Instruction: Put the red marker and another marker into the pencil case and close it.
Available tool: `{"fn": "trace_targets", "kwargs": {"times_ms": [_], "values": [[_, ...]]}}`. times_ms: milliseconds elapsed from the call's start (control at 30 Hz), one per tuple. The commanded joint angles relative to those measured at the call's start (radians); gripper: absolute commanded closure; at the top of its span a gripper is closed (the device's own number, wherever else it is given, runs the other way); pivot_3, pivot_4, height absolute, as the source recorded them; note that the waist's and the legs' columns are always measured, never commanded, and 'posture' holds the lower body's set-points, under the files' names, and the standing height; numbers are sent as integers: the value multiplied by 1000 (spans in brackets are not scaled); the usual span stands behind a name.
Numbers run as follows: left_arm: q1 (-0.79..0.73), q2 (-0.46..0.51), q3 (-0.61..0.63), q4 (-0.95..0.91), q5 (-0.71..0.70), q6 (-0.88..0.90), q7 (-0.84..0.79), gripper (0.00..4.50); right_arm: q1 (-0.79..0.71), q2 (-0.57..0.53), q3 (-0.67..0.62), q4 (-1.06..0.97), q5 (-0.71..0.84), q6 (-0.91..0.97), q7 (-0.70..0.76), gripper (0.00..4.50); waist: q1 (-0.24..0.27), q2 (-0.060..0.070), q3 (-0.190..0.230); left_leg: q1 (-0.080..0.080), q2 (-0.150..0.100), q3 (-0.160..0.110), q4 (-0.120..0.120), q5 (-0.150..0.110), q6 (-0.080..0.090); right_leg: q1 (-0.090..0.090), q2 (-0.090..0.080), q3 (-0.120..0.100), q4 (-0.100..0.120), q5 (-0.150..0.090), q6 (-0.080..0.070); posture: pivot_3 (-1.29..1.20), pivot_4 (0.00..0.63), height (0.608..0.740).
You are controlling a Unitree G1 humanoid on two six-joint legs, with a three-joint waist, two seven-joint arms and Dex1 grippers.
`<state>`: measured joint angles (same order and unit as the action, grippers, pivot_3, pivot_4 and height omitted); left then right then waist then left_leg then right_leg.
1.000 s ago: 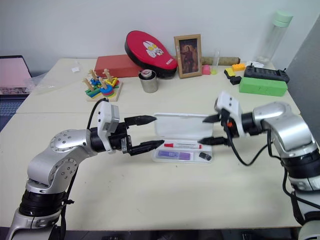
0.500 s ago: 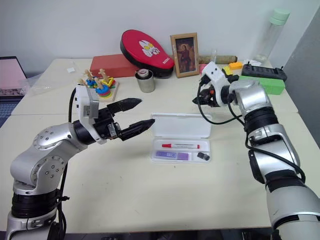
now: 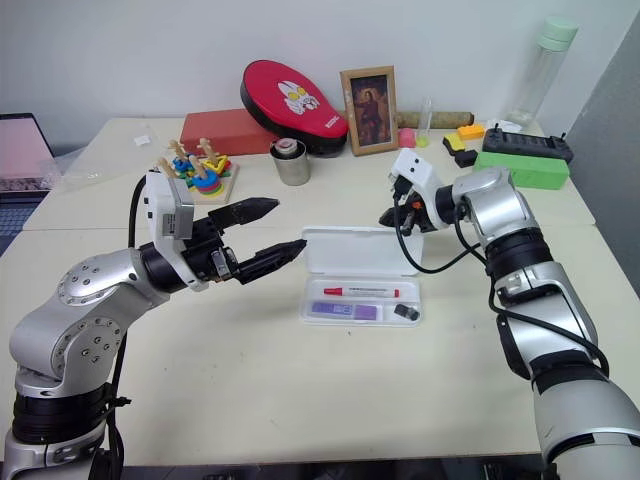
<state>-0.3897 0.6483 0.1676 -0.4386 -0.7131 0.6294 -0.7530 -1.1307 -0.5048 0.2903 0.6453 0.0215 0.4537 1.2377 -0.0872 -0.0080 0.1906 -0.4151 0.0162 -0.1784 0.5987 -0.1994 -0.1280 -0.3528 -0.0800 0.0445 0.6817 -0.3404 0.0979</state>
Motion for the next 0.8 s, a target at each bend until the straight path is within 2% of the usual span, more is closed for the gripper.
{"fn": "trace_targets", "kwargs": {"times_ms": [33, 233, 367, 533, 800], "values": [[2, 30, 34, -27, -35, 8, -20, 0, 40, -31, -17, -163, 41, 49, 60, 4471, 0, 0, 0, 0, 0, 0, 0, 0, 0, 0, 0, 0, 0, 0, 0, 0, 150, 740], [31, 101, 37, -29, -58, 28, -80, 0, 137, -68, -12, -320, 70, 82, 93, 4471, -1, 0, 0, 0, 0, 0, 0, 0, 0, 0, 0, 0, 0, 0, 0, 0, 150, 740], [45, 135, 44, -34, -81, 48, -109, 0, 217, -88, -36, -480, 161, 120, 154, 4471, 0, 0, 0, 0, 0, 0, 0, -1, 2, 0, 0, 0, 0, 0, 0, 0, 150, 740], [82, 180, 49, -52, -119, 80, -156, 0, 295, -103, -3, -569, 168, 134, 139, 4471, 0, 0, 0, 0, 0, 0, 0, -1, 2, 0, 0, 0, 0, 0, 0, 0, 150, 740], [100, 214, 40, -58, -127, 87, -189, 0, 401, -88, 116, -496, 59, 42, 70, 4471, 1, 0, 0, 1, 0, 0, 0, -2, 3, 1, 0, 0, 0, 0, 0, 0, 150, 740]]}}
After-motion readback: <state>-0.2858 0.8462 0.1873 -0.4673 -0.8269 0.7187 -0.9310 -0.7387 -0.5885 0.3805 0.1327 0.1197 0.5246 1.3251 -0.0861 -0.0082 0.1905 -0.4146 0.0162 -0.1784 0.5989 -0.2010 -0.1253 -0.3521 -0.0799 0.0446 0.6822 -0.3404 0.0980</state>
